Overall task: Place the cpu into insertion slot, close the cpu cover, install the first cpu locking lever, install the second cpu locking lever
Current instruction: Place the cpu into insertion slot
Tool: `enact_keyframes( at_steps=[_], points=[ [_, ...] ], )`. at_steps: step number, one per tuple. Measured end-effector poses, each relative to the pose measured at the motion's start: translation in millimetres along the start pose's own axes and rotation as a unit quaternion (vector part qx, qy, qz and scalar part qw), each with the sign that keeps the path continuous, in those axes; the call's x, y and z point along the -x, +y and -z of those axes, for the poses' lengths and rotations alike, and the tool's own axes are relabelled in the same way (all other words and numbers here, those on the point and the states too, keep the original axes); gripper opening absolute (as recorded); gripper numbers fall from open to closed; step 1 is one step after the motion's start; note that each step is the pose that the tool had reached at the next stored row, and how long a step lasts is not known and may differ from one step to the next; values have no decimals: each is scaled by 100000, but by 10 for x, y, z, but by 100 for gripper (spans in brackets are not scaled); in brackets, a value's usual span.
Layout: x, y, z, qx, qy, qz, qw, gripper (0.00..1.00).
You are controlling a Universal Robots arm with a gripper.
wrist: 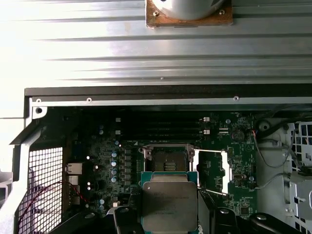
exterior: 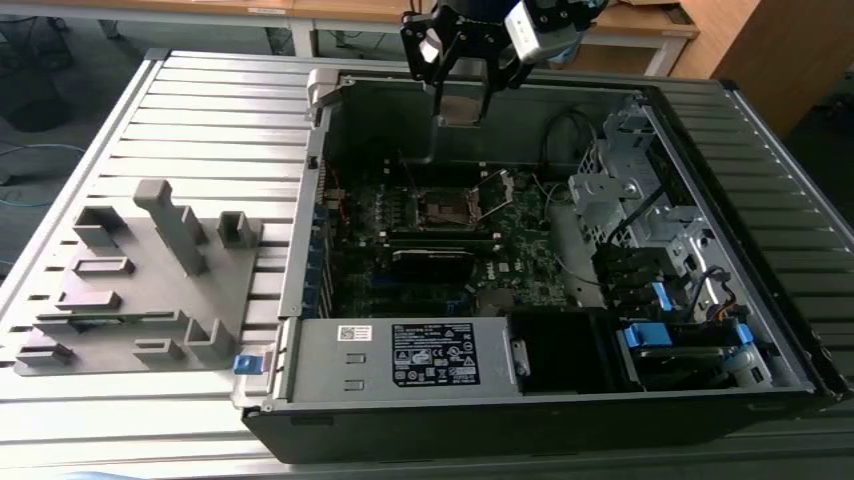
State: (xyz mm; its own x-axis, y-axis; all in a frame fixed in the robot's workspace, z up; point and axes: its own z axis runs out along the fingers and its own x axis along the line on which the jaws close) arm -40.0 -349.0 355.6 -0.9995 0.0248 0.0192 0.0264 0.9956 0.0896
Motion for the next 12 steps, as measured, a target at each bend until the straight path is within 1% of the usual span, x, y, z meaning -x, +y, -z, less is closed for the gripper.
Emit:
enact_keyframes(
  at_steps=[12],
  points=[
    [0, -2, -21, -14, 8, -1, 100000, 54]
  ],
)
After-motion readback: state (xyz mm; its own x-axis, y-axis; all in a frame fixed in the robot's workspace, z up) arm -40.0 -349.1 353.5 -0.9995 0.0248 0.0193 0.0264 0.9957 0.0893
